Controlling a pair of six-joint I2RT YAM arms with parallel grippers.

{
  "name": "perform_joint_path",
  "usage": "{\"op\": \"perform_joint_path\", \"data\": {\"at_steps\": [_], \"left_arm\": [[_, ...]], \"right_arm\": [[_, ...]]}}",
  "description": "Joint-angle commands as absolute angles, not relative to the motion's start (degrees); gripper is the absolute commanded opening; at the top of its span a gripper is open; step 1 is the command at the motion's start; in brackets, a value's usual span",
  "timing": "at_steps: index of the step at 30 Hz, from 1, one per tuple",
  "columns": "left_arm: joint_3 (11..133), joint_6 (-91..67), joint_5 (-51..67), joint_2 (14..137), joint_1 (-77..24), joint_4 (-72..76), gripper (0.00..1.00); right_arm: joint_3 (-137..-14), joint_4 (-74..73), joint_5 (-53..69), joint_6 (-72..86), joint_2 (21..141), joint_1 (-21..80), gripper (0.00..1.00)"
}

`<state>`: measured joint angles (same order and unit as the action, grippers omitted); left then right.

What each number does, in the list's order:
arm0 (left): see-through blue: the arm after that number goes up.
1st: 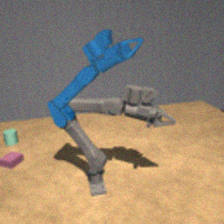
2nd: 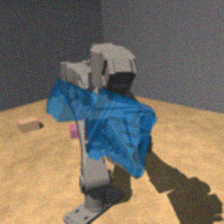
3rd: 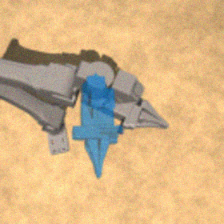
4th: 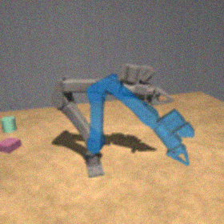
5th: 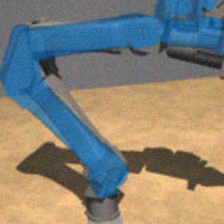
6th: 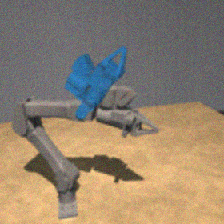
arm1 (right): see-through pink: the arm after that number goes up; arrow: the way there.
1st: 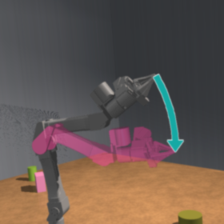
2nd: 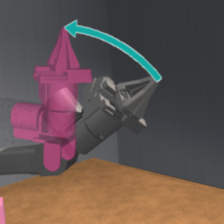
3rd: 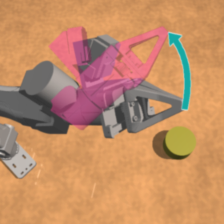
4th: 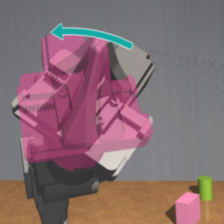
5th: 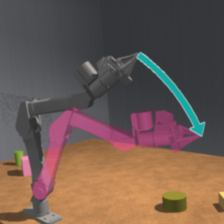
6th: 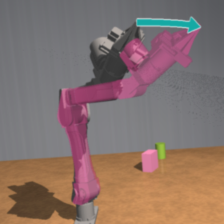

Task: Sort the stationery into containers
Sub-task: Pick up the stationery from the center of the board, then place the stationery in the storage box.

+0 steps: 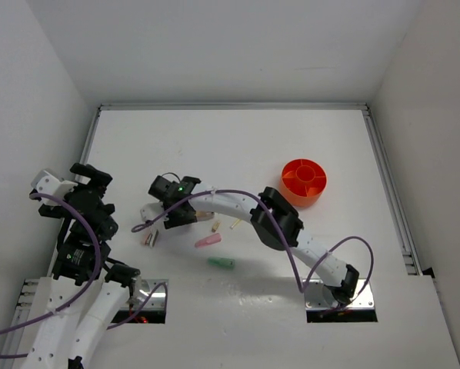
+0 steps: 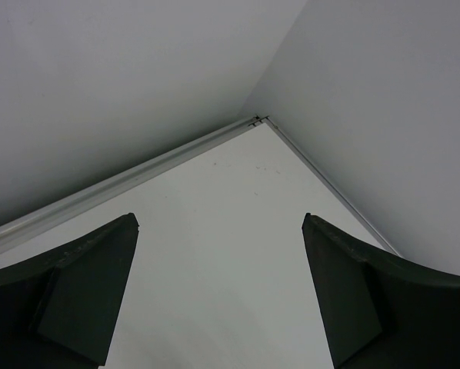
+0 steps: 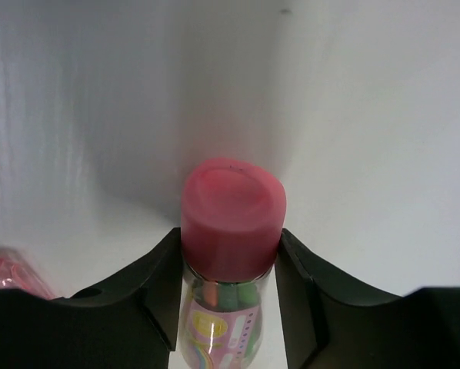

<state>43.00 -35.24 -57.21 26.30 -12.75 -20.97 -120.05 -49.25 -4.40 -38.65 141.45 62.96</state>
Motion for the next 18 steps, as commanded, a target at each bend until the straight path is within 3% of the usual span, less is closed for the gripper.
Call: {"op": "perform_joint_path", "data": {"at_steps": [1, 6, 12, 15, 18], "left_arm": [[44.21, -35.77, -57.74, 26.11, -12.48, -20.13, 0.94], [43.68, -35.77, -58.36, 24.88, -12.48, -20.13, 0.94], [43.68, -35.77, -58.36, 24.87, -12.48, -19.6, 0.94], [43.16, -33.67, -53.21, 25.48, -12.48, -17.94, 0.94], [41.58, -28.84, -40.5, 26.1, -12.48, -12.93, 0.94]], "right_arm": [[-119.8, -39.31, -6.31, -31.32, 131.34, 61.44, 0.0], [-110.49, -18.78, -18.44, -24.8, 119.29, 57.58, 0.0], [-101.54, -8.19, -31.71, -17.24, 107.69, 49.58, 0.0], [-89.07, -2.12, -32.0, -11.36, 96.62, 43.26, 0.0], [-75.18, 1.39, -23.24, -4.85, 83.09, 36.42, 0.0]]}}
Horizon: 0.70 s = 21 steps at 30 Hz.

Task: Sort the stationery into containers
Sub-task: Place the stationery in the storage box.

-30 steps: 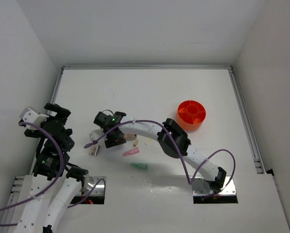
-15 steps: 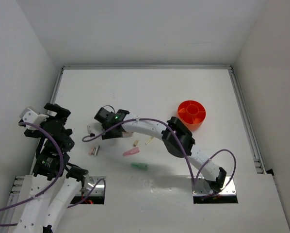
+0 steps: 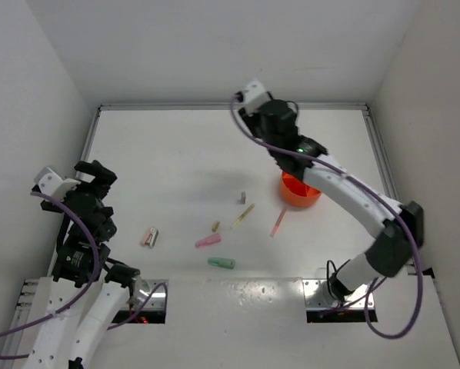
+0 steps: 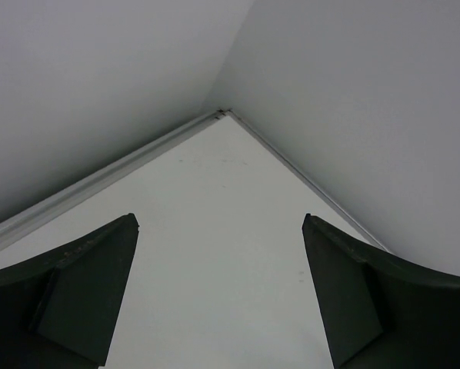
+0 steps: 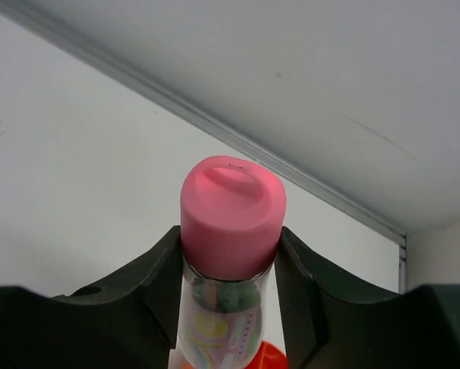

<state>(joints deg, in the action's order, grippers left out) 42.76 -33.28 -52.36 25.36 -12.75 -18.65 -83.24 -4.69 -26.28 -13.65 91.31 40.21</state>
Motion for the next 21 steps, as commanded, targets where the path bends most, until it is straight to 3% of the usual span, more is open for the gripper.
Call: {"op": "perform_joint_path", "data": {"at_steps": [1, 3, 8, 15, 21], "left_arm": [[41.57, -27.7, -36.43, 26.63, -12.48, -10.66, 0.94], [41.57, -24.44, -24.34, 28.9, -12.48, -9.06, 0.93], [42.8, -21.01, -7.84, 36.45, -12.48, -8.34, 0.82], [44.21, -20.48, -4.57, 40.78, -12.48, -10.19, 0.8], [44.21, -20.48, -5.1, 40.78, -12.48, -10.2, 0.8]], "right_arm": [[-67.32, 6.45, -21.9, -3.88, 79.66, 34.73, 0.0], [-59.45, 12.98, -19.35, -3.87, 70.43, 30.7, 0.0], [-45.54, 23.97, -17.68, -0.18, 64.69, 23.04, 0.0], [-38.78, 28.79, -0.12, 5.71, 63.63, 15.48, 0.0], [-34.63, 34.27, 2.54, 5.71, 64.25, 12.48, 0.0]]}}
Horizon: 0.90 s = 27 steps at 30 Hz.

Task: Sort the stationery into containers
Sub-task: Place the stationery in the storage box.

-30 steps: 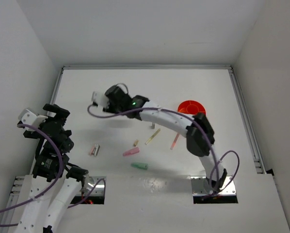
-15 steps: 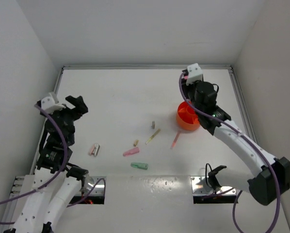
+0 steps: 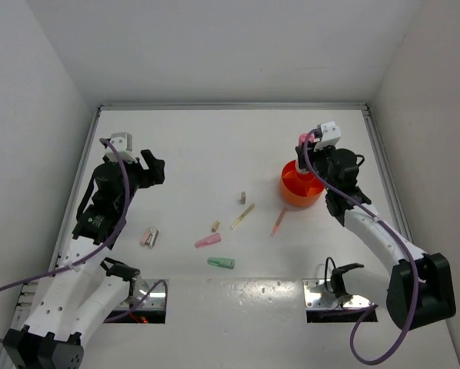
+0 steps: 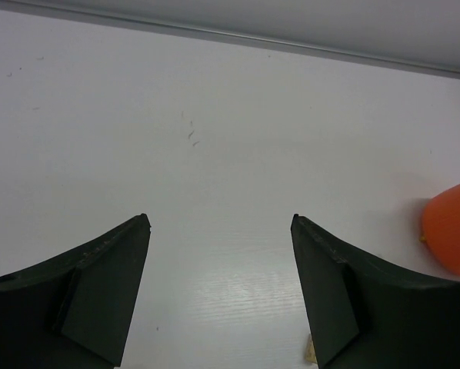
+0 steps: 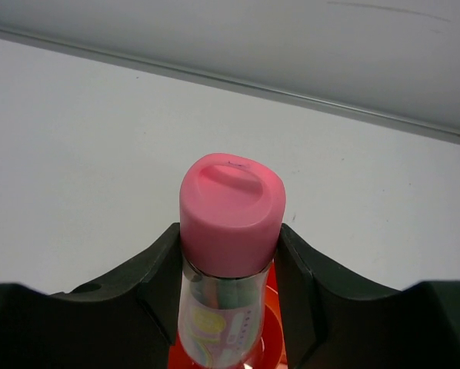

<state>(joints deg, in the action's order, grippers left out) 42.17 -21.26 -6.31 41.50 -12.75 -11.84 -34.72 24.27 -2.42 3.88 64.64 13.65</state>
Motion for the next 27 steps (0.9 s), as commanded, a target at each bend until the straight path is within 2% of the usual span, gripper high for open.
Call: {"op": "perform_joint_path", "data": {"at_steps": [1, 27], "left_arm": [[44.21, -20.48, -5.1, 40.78, -12.48, -10.2, 0.8], [44.21, -20.48, -5.1, 40.78, -12.48, -10.2, 0.8]], "right_arm": [[-34.63, 34.28, 2.55, 5.71, 64.86, 11.78, 0.0], [-28.21, 36.83, 12.38, 6.24, 68.73, 5.01, 0.0]]}}
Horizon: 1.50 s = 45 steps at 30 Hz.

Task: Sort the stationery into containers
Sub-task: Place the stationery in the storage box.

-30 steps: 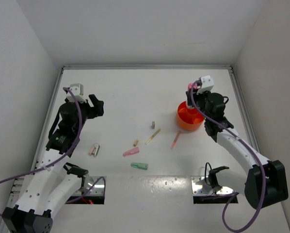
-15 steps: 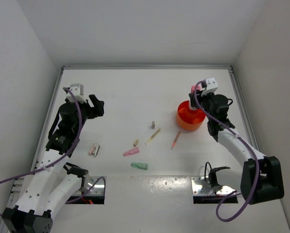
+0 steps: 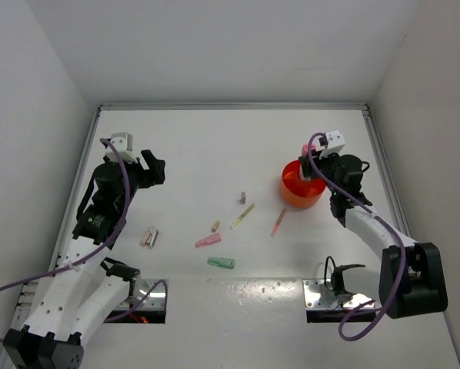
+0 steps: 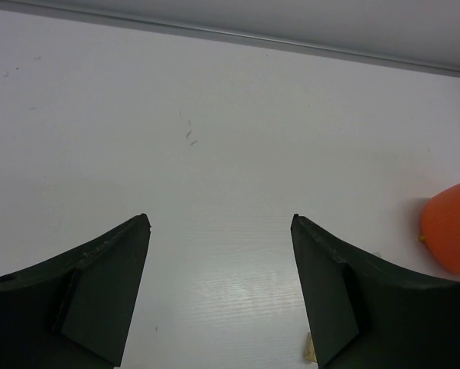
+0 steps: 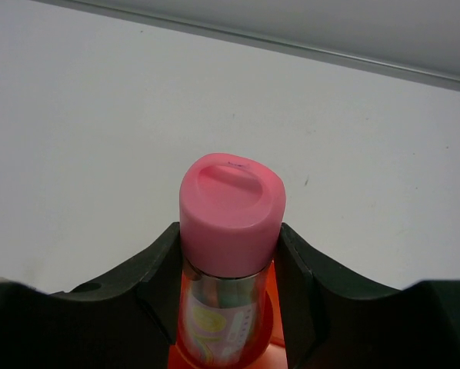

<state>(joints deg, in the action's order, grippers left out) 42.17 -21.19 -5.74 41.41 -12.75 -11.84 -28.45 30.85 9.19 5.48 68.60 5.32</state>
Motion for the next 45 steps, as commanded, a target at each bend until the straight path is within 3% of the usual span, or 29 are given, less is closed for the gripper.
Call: {"op": "perform_joint_path", "data": {"at_steps": [1, 8, 11, 15, 25, 41, 44, 45], "left_arm": [[44.21, -20.48, -5.1, 40.78, -12.48, -10.2, 0.8], [44.21, -20.48, -5.1, 40.78, -12.48, -10.2, 0.8], [44.21, -20.48, -5.1, 40.78, -12.48, -10.2, 0.8], [44.21, -20.48, -5.1, 41.31, -12.48, -10.2, 0.8], [44.21, -19.87, -0.54, 42.54, -12.48, -10.2, 0.81], [45.79, -19.34, 16.31, 50.88, -13.09, -9.67, 0.81], [47.1, -18.19, 18.98, 54.22, -16.07, -8.96, 0.56], [47.11, -17.67, 18.98, 55.27, -18.52, -9.49, 0.38]], "right_arm": [[-28.21, 36.83, 13.18, 6.24, 69.25, 5.01, 0.0], [-27.69, 37.35, 13.71, 5.71, 71.28, 4.48, 0.0], [-27.07, 36.74, 14.33, 4.57, 71.81, 4.48, 0.07], [-25.93, 36.74, 14.33, 2.73, 71.28, 4.48, 0.23], [-26.46, 33.66, 16.35, 2.2, 70.75, 3.96, 0.43], [-25.93, 29.27, 16.87, -0.35, 68.39, 2.9, 0.58], [-25.93, 28.13, 18.09, -1.4, 66.55, 2.37, 0.59], [-25.93, 27.08, 20.37, -2.36, 65.4, 2.37, 0.62]]}}
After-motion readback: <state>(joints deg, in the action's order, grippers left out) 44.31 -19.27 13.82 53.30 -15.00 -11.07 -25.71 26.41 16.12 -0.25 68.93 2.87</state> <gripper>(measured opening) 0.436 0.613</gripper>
